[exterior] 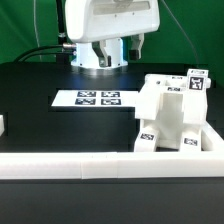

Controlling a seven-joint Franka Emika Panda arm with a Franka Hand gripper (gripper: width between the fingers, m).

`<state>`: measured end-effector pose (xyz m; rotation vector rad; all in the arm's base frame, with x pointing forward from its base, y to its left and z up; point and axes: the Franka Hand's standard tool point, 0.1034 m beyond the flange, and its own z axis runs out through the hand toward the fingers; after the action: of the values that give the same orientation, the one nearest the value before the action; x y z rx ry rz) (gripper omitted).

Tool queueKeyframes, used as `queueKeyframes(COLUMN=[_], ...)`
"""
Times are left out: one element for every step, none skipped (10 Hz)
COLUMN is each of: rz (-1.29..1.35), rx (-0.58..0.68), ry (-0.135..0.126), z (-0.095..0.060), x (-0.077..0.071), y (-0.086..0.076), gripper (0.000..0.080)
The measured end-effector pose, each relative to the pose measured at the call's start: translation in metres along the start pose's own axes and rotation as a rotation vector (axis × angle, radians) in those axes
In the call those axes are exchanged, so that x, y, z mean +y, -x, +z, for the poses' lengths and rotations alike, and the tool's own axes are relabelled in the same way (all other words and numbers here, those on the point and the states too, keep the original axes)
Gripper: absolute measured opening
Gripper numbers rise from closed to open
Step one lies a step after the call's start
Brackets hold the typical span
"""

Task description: Assemble chair

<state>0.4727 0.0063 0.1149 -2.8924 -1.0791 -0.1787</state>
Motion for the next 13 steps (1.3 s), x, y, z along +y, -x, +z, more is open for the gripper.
queueKeyframes(rz=[0.000,0.000,0.015,0.050,0.091,0.124,0.135,0.149,0.176,0.191,0.198,0.213,0.219], rx=[-0.006,-0.006,-0.009,-0.020,-0.033,-0.042,-0.046,-0.049,-0.051,-0.050,-0.047,-0.041,-0.039], ry=[-0.005,-0.004,-0.009,-0.018,-0.020,-0.018,-0.013,-0.014,-0.018,-0.021,-0.022,-0.022,-0.023], z=[0.000,0.001,0.002,0.007,0.014,0.020,0.026,0.029,0.031,0.033,0.034,0.036,0.041], x=[-0.001,0.000,-0.002,-0.009,-0.022,-0.036,-0.046,-0.053,-0.060,-0.065,-0.068,-0.070,-0.072], y=[0.000,0.000,0.004,0.016,0.029,0.036,0.038,0.035,0.029,0.021,0.013,0.002,-0.010], gripper=[0.0649,0.0649,0.0649,0.0649,0.0649,0.0649,0.0649,0.0649,0.0649,0.0649,0.0649,0.0649,0.0649])
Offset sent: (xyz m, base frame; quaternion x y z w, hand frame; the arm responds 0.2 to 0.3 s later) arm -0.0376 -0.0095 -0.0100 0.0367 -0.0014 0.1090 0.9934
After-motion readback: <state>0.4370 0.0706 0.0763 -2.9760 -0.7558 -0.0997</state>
